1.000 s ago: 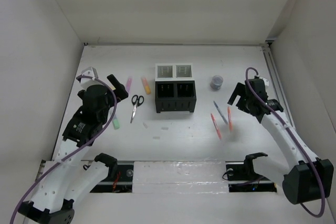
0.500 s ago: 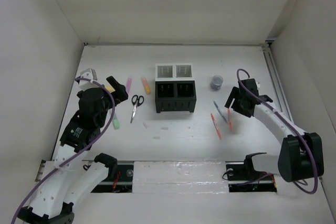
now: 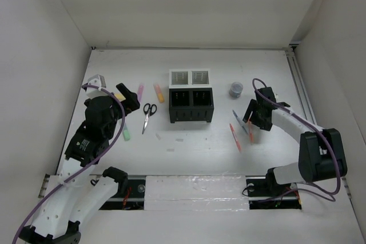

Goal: Sort the stationery into containers
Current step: Grab a piece of stationery with the right arm

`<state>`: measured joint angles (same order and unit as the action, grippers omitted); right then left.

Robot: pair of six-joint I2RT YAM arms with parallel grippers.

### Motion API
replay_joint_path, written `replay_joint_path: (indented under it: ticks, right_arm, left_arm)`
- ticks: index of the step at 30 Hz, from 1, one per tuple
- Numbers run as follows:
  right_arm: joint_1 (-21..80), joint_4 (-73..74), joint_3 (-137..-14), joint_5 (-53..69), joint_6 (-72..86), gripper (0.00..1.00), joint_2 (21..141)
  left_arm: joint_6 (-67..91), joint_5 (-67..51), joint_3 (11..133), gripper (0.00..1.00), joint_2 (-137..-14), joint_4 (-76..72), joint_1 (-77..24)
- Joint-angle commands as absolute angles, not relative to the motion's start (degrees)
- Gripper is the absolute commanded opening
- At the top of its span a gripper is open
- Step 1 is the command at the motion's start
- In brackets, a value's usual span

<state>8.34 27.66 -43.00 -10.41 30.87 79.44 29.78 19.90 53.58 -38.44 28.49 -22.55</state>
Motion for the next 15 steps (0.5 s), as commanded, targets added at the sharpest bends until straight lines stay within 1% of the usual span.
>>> replay_joint_path:
  ticks: [1,8,9,15]
  right_arm:
    - [8.7,25.0,-44.7,-10.1,30.8,0.77,80.2]
    - [8.7,26.2,-46.0,-10.8,30.8,0.72,81.9]
    - [9.2,26.7,-46.5,-11.4,30.8,0.69,82.6]
    - [10.8,28.8,-47.7,-13.1,31.4,0.68,84.3]
  left_arm:
    - [28.8,20.0,53.3,1.0,-37.9,26.2,-22.8]
    - [28.8,20.0,53.3,1.0,-37.9,26.2,-22.8]
    - [28.8,20.0,53.3,1.0,-37.9,26.2,-22.8]
    - [28.8,21.8,53.3,1.0,-37.4,26.2,-24.7]
